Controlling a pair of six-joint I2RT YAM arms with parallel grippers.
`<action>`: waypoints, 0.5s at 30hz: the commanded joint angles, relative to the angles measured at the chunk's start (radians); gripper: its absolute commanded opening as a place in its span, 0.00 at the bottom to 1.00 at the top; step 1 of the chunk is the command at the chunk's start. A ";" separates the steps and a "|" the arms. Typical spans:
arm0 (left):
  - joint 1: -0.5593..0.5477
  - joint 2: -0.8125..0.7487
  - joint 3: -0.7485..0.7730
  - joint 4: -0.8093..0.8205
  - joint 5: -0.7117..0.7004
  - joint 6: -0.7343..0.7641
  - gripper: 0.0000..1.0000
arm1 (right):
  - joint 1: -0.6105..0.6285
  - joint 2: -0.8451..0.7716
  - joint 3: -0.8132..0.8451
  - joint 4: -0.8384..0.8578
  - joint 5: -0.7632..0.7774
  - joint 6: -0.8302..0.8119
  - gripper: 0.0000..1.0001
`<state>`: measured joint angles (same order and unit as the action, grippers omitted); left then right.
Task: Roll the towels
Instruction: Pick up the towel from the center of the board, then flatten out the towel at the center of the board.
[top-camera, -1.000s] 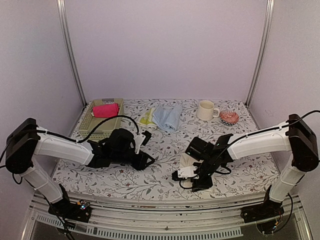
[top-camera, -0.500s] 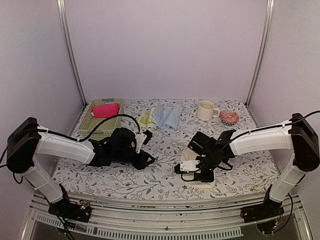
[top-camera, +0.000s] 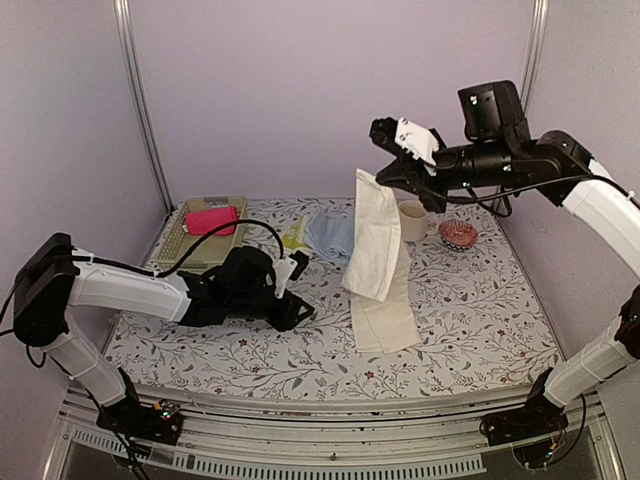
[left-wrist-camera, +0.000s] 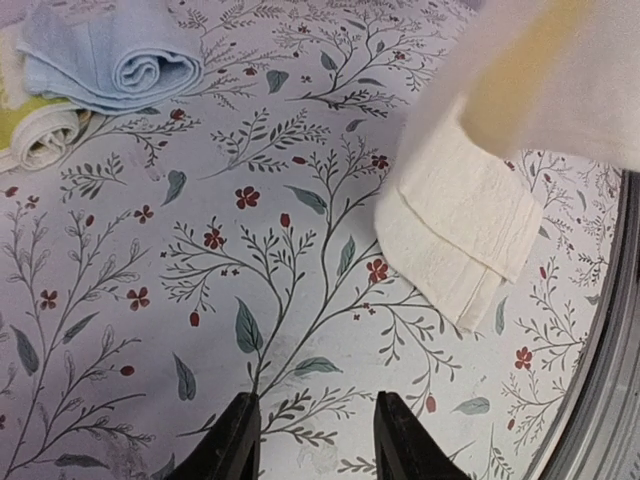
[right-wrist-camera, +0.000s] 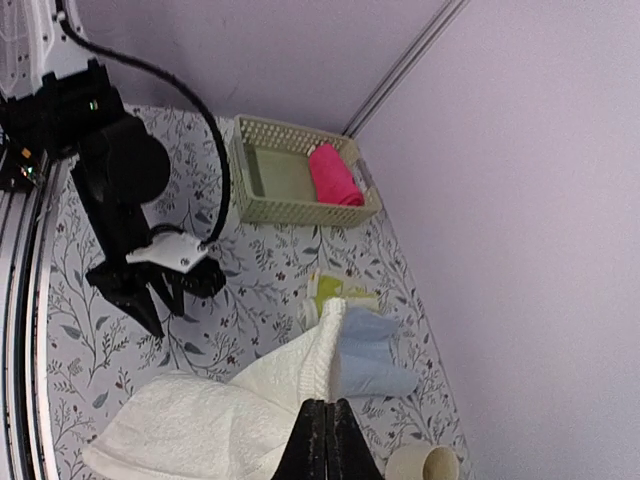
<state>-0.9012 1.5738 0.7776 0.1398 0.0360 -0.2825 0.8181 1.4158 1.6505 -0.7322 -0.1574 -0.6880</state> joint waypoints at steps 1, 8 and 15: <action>0.009 0.000 0.050 -0.023 0.009 0.019 0.40 | -0.007 0.057 0.300 -0.146 -0.164 -0.017 0.02; 0.010 -0.044 0.040 -0.014 0.013 0.017 0.40 | -0.241 -0.043 0.235 -0.086 -0.250 0.009 0.02; 0.007 -0.067 0.002 -0.014 0.048 0.036 0.43 | -0.547 -0.184 -0.442 0.136 -0.299 0.015 0.03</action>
<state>-0.8982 1.5333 0.8047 0.1371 0.0616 -0.2722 0.3725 1.2457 1.4940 -0.6685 -0.4065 -0.6746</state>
